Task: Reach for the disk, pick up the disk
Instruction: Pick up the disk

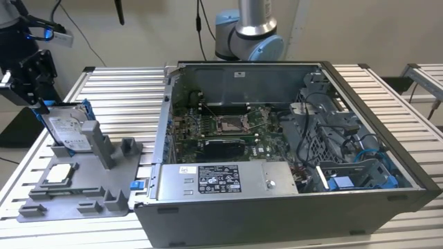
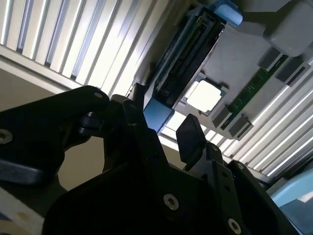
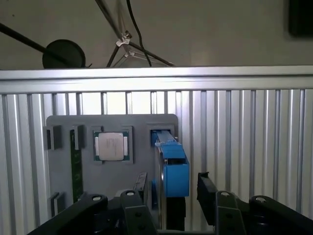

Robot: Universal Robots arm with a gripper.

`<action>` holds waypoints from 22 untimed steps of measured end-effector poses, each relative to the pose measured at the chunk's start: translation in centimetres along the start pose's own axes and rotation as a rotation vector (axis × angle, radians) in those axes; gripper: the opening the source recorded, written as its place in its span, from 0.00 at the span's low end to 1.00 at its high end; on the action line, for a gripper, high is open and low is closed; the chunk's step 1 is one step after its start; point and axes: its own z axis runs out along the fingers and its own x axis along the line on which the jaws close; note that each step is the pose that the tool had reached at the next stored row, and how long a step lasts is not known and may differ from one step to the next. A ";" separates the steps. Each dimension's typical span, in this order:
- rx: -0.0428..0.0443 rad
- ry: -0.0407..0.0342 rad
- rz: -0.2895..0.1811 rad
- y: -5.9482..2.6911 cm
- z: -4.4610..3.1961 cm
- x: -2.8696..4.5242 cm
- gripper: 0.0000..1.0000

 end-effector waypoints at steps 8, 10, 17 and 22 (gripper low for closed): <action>0.0001 -0.0001 0.000 -0.09 1.46 -0.06 1.00; -0.0002 0.0001 0.000 -0.08 1.82 -0.23 1.00; 0.0001 0.0000 0.000 -0.08 3.11 -0.56 1.00; -0.0003 0.0001 -0.003 -0.07 4.05 -0.21 1.00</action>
